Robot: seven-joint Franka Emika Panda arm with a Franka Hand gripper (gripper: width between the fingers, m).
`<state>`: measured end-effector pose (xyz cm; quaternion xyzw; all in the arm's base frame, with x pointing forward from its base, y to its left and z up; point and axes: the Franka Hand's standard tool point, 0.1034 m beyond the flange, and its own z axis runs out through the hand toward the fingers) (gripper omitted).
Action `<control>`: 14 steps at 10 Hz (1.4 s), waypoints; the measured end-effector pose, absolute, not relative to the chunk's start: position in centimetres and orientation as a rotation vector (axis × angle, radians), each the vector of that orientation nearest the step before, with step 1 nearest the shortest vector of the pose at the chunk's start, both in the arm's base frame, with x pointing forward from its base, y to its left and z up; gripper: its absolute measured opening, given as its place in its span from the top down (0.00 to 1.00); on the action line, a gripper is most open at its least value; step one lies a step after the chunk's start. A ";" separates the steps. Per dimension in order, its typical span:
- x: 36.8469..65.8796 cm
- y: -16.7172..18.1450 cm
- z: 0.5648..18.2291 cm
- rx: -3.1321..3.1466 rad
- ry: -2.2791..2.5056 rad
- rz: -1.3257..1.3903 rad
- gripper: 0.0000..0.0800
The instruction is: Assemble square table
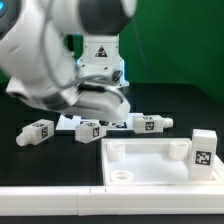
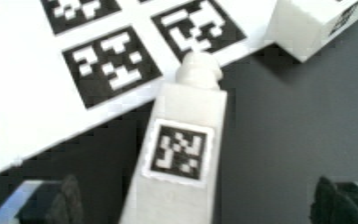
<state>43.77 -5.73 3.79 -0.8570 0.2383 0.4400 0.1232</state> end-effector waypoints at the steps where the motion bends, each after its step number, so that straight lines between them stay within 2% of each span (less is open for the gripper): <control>1: 43.8 -5.8 3.5 -2.474 0.684 1.330 0.19; 4: 43.5 -5.3 3.0 -2.429 0.730 1.330 0.19; 7: 42.1 -5.1 2.1 -2.402 0.749 1.366 0.19; 10: 41.9 -5.0 2.0 -2.399 0.748 1.371 0.19; 12: 41.8 -5.0 2.0 -2.399 0.748 1.371 0.50; 13: 41.8 -5.0 2.0 -2.399 0.748 1.372 0.50; 14: 41.8 -5.0 2.0 -2.397 0.747 1.375 0.66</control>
Offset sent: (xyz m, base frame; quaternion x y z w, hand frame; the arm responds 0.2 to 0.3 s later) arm -0.0076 0.0170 -0.0095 0.1041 -0.0740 0.0749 0.9890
